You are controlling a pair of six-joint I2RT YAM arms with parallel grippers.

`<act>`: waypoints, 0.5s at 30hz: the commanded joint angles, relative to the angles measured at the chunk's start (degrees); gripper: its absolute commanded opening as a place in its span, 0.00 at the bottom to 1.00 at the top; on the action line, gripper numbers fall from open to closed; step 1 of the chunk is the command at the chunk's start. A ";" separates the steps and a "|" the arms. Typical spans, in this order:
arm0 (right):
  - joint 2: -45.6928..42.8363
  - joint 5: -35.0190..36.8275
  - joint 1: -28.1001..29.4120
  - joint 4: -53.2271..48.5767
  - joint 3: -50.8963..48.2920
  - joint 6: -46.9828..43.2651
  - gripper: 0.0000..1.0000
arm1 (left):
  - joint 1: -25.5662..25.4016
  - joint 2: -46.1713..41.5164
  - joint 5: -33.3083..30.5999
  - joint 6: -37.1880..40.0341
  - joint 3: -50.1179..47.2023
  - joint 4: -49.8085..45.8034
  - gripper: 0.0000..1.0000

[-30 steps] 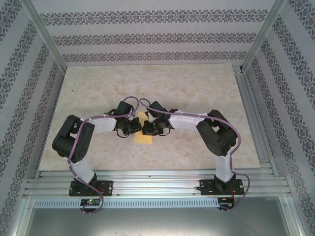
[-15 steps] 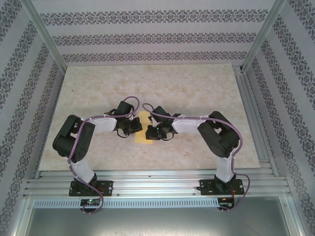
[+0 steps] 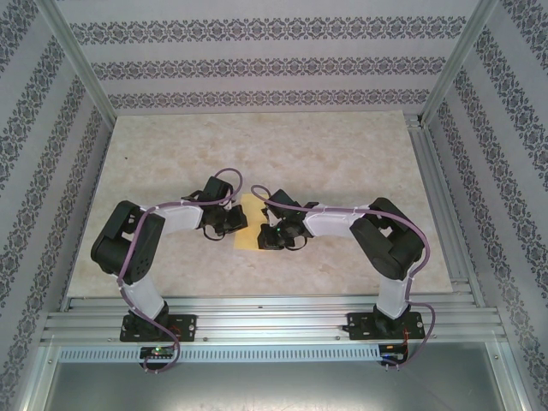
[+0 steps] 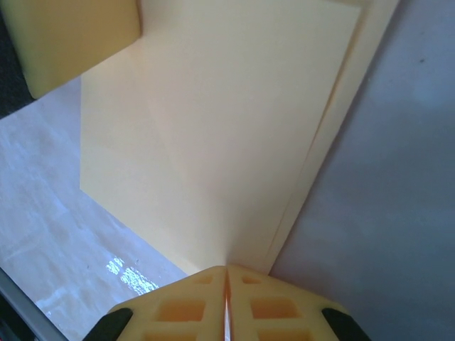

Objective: Fold a paper plane with a square sheet of paper (pick it up from the middle)
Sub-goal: Fold the triangle a second time at the center of the table.

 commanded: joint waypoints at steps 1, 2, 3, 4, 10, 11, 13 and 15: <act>1.36 2.23 0.69 -5.71 -0.93 0.35 0.08 | -1.36 -2.28 -0.59 1.11 -2.26 -0.86 0.12; 1.62 2.36 0.76 -5.65 -0.85 0.61 0.08 | -1.92 -3.12 0.05 1.04 -2.23 -0.41 0.13; 1.75 2.49 0.70 -5.63 -0.75 0.75 0.08 | -2.36 -3.63 0.49 0.67 -2.23 -0.01 0.13; 1.98 2.59 0.72 -5.52 -0.75 0.91 0.08 | -2.91 -4.17 0.94 0.10 -2.31 0.57 0.13; 2.90 2.60 0.69 -4.70 -0.51 1.55 0.08 | -5.54 -5.55 1.23 -3.93 -4.10 3.29 0.13; 3.05 2.53 0.69 -4.61 -0.51 1.72 0.08 | -6.02 -5.44 1.19 -4.45 -4.32 3.78 0.12; 3.26 2.48 0.72 -4.52 -0.49 1.81 0.07 | -6.74 -4.61 1.23 -4.87 -4.41 4.05 0.12; 3.34 2.50 0.72 -4.52 -0.49 1.81 0.08 | -7.19 -3.52 1.76 -5.44 -4.69 4.90 0.11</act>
